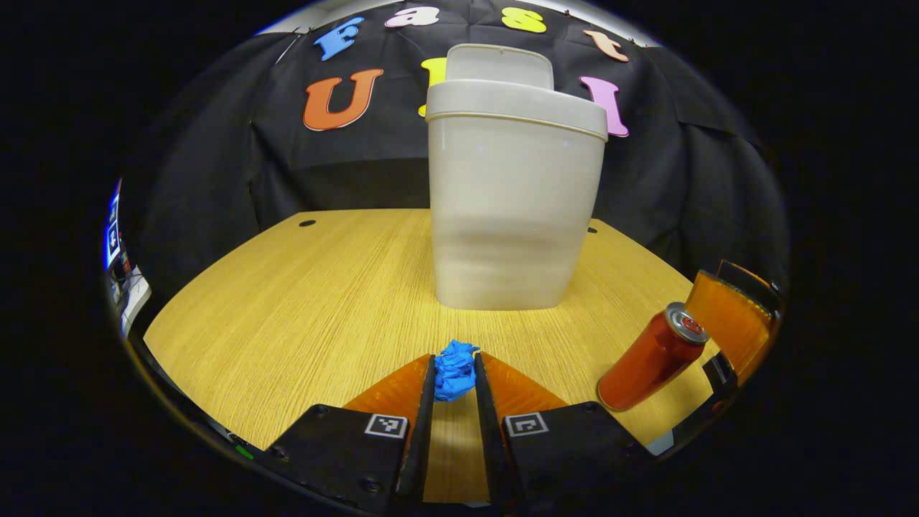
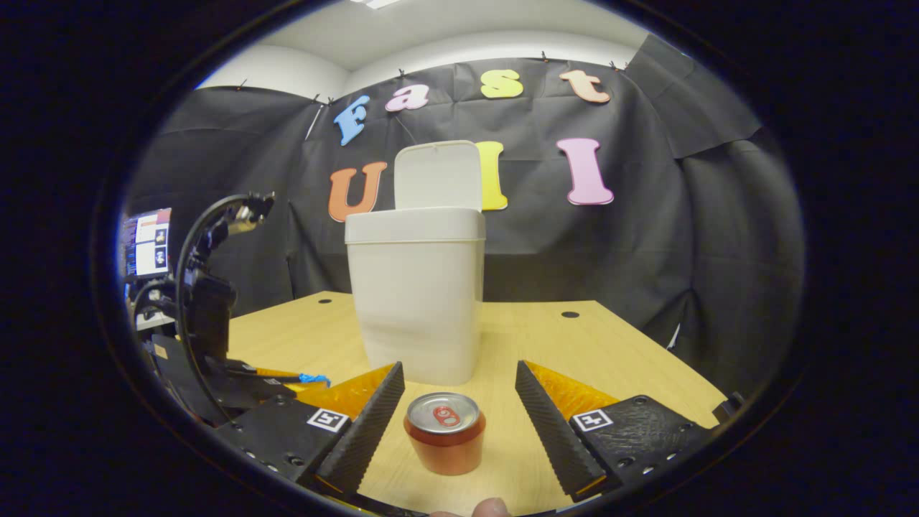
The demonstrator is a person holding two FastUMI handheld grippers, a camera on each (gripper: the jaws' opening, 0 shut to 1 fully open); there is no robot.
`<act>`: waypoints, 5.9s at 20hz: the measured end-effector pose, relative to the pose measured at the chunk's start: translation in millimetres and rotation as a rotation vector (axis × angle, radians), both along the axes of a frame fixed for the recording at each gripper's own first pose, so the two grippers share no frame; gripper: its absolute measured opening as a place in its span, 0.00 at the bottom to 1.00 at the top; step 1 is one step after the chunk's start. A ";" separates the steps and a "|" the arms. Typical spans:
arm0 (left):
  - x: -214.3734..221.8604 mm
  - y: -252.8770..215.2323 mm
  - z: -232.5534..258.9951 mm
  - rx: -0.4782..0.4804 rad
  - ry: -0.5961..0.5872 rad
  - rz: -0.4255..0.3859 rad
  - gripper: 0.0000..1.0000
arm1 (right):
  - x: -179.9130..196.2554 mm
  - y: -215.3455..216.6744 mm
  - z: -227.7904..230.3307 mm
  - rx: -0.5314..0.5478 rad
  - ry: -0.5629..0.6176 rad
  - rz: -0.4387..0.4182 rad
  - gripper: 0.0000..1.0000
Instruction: Press the lid of the desktop garbage bin to open it, pick up the crumpled paper on the desktop and throw it into the bin, then pick up the pop can on the desktop and drop it into the bin, and finally close the garbage bin lid.
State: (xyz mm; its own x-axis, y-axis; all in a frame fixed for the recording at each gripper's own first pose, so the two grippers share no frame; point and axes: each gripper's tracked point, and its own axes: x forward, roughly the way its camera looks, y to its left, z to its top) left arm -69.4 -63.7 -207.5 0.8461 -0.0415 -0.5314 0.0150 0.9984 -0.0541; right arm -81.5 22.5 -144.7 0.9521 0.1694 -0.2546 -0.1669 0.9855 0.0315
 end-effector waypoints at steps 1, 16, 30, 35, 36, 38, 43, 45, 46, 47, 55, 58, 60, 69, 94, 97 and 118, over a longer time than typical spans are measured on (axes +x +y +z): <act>0.3 -1.5 5.6 0.004 -0.015 -0.004 0.39 | -0.8 1.5 -3.3 0.002 0.008 -0.001 0.97; 27.8 27.7 87.3 -0.026 -0.225 0.035 0.35 | 3.9 8.3 -74.6 -0.004 0.201 -0.043 0.97; 64.2 51.2 154.0 -0.013 -0.395 0.048 0.35 | 7.6 5.4 -97.4 0.042 0.324 -0.049 0.81; 90.4 47.3 204.5 -0.056 -0.474 0.030 0.35 | 17.2 5.7 -67.4 0.054 0.259 -0.027 0.82; 95.0 46.3 212.2 -0.057 -0.487 0.026 0.35 | 19.4 7.7 -59.9 0.062 0.247 -0.018 0.82; 107.3 39.1 229.5 -0.076 -0.519 0.001 0.35 | 23.6 9.7 -49.0 0.064 0.222 -0.004 0.82; 153.7 24.8 263.4 -0.040 -0.573 -0.055 0.34 | 37.6 3.9 -45.4 0.057 0.197 0.005 0.81; 171.2 16.8 265.7 -0.042 -0.574 -0.071 0.34 | 44.3 -1.8 -49.5 0.072 0.209 -0.006 0.82; 180.6 12.3 263.5 -0.041 -0.572 -0.077 0.34 | 48.2 -5.0 -49.2 0.079 0.212 -0.012 0.82; 189.3 8.6 261.7 -0.033 -0.571 -0.082 0.34 | 51.6 -7.0 -49.0 0.086 0.215 -0.016 0.82; 226.0 -8.3 235.8 -0.033 -0.509 -0.104 0.38 | 61.0 -11.5 -49.7 0.086 0.212 0.007 0.81; 228.3 -10.0 232.2 -0.050 -0.495 -0.107 0.47 | 60.8 -10.5 -52.3 0.096 0.221 0.014 0.82; 227.4 -9.1 233.2 -0.053 -0.500 -0.105 0.83 | 61.0 -9.9 -50.7 0.096 0.217 0.013 0.82; 204.5 6.7 236.1 -0.074 -0.508 -0.087 0.99 | 57.5 -10.3 -43.8 0.069 0.196 -0.012 0.81; 101.9 116.8 226.0 0.006 -0.511 0.029 0.99 | 219.5 75.9 187.8 -0.060 0.003 0.124 0.81; 101.5 121.1 228.7 0.010 -0.515 0.036 0.99 | 232.6 82.0 175.4 -0.056 0.053 0.129 0.81; 98.7 112.8 224.9 0.006 -0.520 -0.001 0.99 | 256.5 86.1 221.2 -0.032 -0.055 0.037 0.93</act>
State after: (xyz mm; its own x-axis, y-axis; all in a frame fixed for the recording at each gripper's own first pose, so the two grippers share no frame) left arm 29.3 49.1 17.4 0.9983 -0.0405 -0.0407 0.0392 0.9987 -0.0333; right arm 175.0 108.7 76.5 0.9581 0.1976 -0.2075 -0.2042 0.9789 -0.0105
